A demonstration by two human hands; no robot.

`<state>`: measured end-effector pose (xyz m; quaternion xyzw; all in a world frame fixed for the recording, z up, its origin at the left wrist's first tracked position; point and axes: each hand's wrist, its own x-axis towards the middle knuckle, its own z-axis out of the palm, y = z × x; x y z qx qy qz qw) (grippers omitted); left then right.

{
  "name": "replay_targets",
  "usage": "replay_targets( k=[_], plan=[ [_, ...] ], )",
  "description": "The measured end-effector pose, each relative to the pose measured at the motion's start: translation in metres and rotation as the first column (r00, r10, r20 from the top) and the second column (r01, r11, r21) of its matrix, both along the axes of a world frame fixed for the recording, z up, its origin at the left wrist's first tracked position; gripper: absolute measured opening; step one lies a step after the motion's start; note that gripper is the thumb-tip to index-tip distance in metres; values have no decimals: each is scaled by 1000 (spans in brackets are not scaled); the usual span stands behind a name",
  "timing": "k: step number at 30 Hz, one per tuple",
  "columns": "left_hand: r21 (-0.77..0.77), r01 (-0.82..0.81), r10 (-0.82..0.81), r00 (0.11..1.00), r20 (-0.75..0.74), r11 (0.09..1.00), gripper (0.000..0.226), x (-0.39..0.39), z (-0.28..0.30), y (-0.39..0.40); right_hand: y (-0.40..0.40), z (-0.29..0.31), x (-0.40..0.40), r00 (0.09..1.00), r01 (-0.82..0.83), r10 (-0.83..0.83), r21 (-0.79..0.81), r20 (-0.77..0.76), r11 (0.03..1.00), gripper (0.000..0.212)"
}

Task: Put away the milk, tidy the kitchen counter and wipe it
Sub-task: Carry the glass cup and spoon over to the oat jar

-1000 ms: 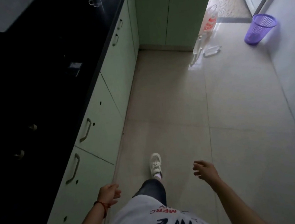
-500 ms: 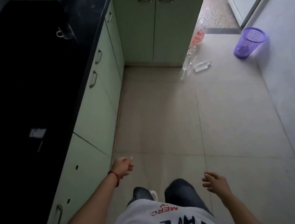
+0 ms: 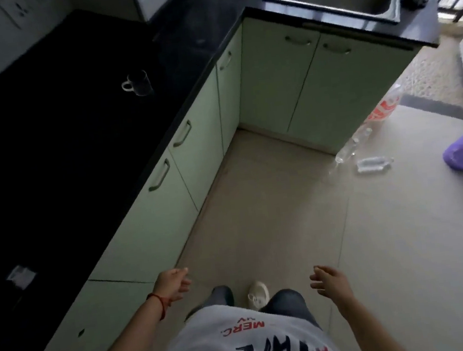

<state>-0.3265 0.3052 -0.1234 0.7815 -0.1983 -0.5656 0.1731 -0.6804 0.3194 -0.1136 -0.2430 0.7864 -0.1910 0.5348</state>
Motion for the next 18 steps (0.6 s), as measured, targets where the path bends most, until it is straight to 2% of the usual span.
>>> replay_targets(
  k=[3, 7, 12, 18],
  plan=[
    [-49, -120, 120, 993, -6, 992, 13, -5, 6, -34, -91, 13, 7, 993, -117, 119, -48, 27, 992, 28],
    [-95, -178, 178, 984, -12, 979, 17, -6, 10, -74, -183, 21, 34, 974, -208, 216, -108, 68, 972, 28],
    [-208, -125, 128, 992, -1, 970, 22, -1, 26, -145, -256, 22, 68, 947, -289, 305, -145, 99, 946, 26],
    [-450, -130, 85, 989, -120, 884, 21, -2, 88, -246, -327, 33, 97, 928, -335, 358, -189, 102, 923, 24]
  ],
)
